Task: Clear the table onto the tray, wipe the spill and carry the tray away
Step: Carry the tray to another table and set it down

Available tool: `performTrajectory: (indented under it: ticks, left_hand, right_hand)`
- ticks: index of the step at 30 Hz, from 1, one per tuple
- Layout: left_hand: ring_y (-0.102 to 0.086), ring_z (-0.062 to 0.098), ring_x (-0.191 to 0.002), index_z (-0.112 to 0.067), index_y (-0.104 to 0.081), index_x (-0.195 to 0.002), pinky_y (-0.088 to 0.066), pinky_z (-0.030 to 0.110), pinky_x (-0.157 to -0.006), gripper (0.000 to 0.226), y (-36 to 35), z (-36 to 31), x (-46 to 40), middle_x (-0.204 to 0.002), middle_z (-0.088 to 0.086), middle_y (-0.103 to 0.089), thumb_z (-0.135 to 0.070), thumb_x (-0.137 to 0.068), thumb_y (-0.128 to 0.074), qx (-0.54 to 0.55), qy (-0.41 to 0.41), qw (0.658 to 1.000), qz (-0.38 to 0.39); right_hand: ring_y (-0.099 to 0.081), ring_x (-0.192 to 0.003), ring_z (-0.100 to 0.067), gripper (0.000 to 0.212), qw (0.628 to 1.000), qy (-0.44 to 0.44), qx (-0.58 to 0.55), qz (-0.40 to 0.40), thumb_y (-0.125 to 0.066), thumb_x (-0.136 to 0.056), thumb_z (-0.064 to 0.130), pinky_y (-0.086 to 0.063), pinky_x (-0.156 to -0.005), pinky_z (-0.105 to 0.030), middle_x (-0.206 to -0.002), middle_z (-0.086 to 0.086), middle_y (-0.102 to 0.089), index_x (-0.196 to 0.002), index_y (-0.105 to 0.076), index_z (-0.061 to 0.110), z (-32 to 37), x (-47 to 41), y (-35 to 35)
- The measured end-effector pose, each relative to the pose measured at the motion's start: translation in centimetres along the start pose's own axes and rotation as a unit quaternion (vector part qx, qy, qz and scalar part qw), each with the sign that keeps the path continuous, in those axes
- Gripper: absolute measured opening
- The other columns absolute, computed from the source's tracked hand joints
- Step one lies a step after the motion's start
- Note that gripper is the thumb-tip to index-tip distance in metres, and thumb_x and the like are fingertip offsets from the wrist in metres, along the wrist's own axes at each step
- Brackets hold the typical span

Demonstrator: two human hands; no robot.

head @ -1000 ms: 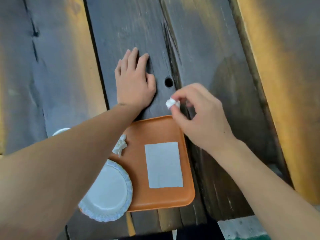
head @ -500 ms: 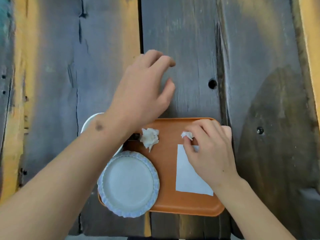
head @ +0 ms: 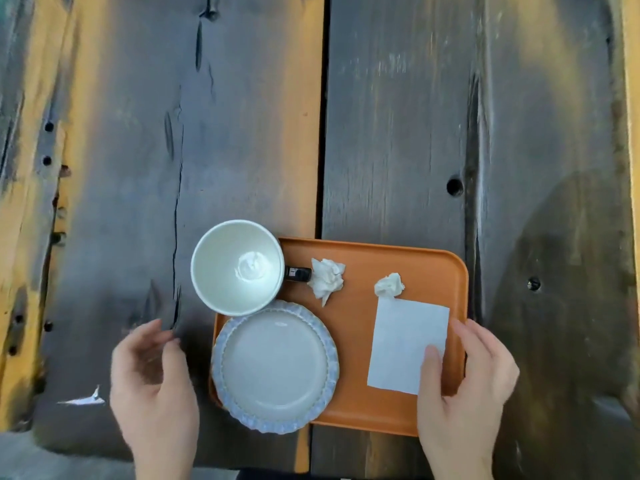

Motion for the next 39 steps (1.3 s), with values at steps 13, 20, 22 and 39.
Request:
performTrajectory:
  ticks: [13, 20, 22, 39]
  left_hand:
    - [-0.065, 0.002, -0.09, -0.042, -0.067, -0.1, -0.046, 0.001, -0.074, 0.024, -4.2, -0.7, -2.1, -0.097, -0.012, -0.07, -0.018, -0.099, -0.067, -0.07, 0.013, 0.99, 0.125]
    - [-0.061, -0.005, -0.082, -0.025, -0.07, -0.105, -0.041, -0.003, -0.07, 0.011, -5.0, -1.2, -2.5, -0.091, -0.005, -0.066, -0.017, -0.097, -0.07, -0.103, 0.001, 0.983, 0.149]
    - [-0.059, -0.01, -0.079, -0.026, -0.067, -0.103, -0.039, -0.005, -0.07, 0.014, -5.1, -1.5, -3.0, -0.092, -0.002, -0.061, -0.015, -0.095, -0.072, -0.123, -0.007, 0.98, 0.156]
    - [-0.067, 0.02, -0.093, -0.015, -0.064, -0.111, -0.049, 0.035, -0.076, 0.01, -5.0, -0.9, -2.5, -0.096, -0.001, -0.072, -0.013, -0.103, -0.058, -0.085, 0.066, 0.974, 0.197]
  right_hand:
    - [-0.055, -0.098, -0.015, 0.022, 0.977, 0.194, 0.09, 0.004, -0.067, -0.091, 0.028, -0.038, -0.089, -0.038, -0.105, -0.003, -0.067, -0.11, -0.069, 0.02, 6.3, -4.6, -3.4]
    - [-0.045, -0.114, -0.01, 0.039, 1.0, -0.006, -0.005, 0.007, -0.06, -0.092, 0.033, -0.044, -0.1, -0.045, -0.128, -0.001, -0.052, -0.128, -0.051, 0.022, 0.1, -3.4, 0.1]
    - [-0.05, -0.108, -0.011, 0.038, 0.997, -0.078, -0.017, 0.001, -0.06, -0.093, 0.024, -0.051, -0.092, -0.045, -0.12, -0.001, -0.052, -0.129, -0.051, 0.018, -2.4, -2.2, 0.8]
    - [-0.05, -0.104, -0.005, 0.022, 0.982, -0.17, -0.079, 0.033, -0.043, -0.104, 0.02, -0.041, -0.082, -0.021, -0.115, 0.012, -0.045, -0.124, -0.052, 0.02, -3.6, 1.8, -1.1]
Point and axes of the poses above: each hand's wrist, its own x-axis away from the middle knuckle, its own y-axis out of the back of the hand, z = x × y, the point moved 9 cm from there along -x, towards the middle knuckle
